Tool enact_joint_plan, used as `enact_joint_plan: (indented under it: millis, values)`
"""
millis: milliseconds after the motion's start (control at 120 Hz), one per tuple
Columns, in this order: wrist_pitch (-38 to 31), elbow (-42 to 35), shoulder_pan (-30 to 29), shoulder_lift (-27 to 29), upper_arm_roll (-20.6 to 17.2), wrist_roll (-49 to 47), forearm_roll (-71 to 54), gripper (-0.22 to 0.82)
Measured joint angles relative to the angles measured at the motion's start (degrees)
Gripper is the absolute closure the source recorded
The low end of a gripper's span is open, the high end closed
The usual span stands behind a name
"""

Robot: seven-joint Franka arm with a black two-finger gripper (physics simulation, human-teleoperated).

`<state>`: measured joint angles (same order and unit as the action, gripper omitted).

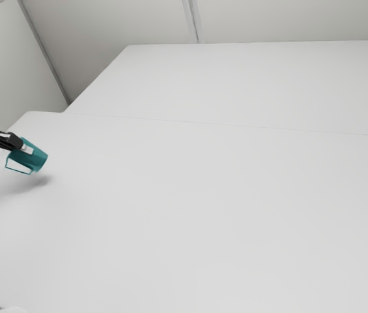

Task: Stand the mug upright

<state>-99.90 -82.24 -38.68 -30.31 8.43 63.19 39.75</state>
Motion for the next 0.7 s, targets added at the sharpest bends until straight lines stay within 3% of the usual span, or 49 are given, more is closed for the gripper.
enact_joint_plan:
  millis: [150, 383, 525, 700]
  values:
    - [-7.0, -9.6, 9.7, 9.5, -0.3, -7.7, -15.0, 0.75]
    - [-16.1, -21.5, 19.6, 20.6, -4.9, -25.5, -37.1, 0.76]
    - [-20.4, -30.3, 23.3, 27.3, -6.9, -38.0, -44.9, 0.76]
    - [-25.6, -38.1, 29.6, 30.7, -7.1, -52.9, -49.2, 0.77]
